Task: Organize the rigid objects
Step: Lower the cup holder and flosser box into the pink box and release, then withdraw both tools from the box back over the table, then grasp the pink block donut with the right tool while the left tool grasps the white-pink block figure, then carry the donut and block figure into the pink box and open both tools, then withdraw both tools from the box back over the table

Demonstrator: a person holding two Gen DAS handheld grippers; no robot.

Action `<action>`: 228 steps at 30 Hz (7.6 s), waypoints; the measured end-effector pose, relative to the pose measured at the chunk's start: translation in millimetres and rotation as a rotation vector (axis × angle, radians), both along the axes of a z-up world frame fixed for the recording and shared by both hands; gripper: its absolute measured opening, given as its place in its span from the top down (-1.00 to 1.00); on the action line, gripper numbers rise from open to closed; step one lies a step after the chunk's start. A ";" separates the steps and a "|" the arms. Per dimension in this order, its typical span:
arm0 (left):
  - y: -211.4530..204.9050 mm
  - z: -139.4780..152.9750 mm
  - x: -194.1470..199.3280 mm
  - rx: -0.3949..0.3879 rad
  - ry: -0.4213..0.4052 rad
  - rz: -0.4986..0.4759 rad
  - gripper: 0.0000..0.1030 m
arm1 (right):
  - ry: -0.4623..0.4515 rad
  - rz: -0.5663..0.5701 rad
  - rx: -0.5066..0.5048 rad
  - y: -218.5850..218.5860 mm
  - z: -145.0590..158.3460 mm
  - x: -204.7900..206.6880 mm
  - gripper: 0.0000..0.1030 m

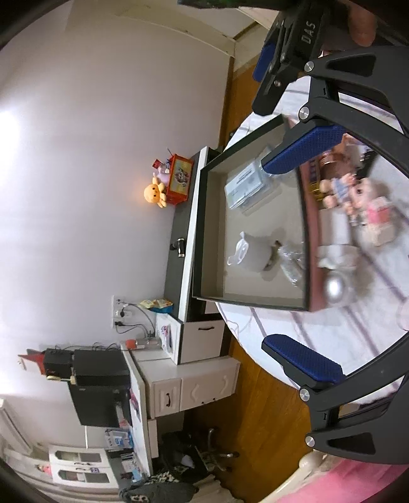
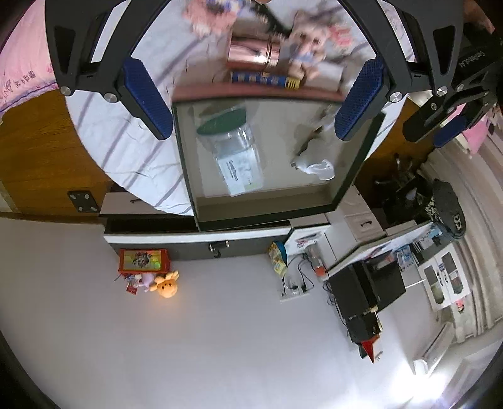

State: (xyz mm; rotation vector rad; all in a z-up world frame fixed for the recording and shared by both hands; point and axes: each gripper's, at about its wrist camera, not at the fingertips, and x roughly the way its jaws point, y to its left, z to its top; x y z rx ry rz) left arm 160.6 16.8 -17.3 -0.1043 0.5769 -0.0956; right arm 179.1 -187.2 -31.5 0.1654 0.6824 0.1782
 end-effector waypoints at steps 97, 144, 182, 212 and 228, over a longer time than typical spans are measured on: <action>-23.0 -122.4 -20.9 -0.092 0.226 -0.071 -0.29 | 0.174 -0.111 -0.137 -16.5 -119.7 -55.0 -0.83; 7.6 -111.4 -50.1 -0.043 0.212 -0.019 -0.15 | 0.106 -0.065 -0.165 -15.6 -96.8 -73.7 -0.18; 0.6 -4.7 95.5 0.022 0.018 -0.012 -0.15 | -0.002 0.081 -0.157 34.8 2.3 83.1 -0.19; 14.6 -23.5 77.2 0.012 0.050 0.053 -1.00 | 0.098 0.000 -0.027 1.0 -32.7 87.1 -1.00; 8.2 -4.8 -30.3 0.031 -0.017 0.029 -1.00 | -0.060 -0.084 -0.072 -12.7 -9.3 -34.7 -1.00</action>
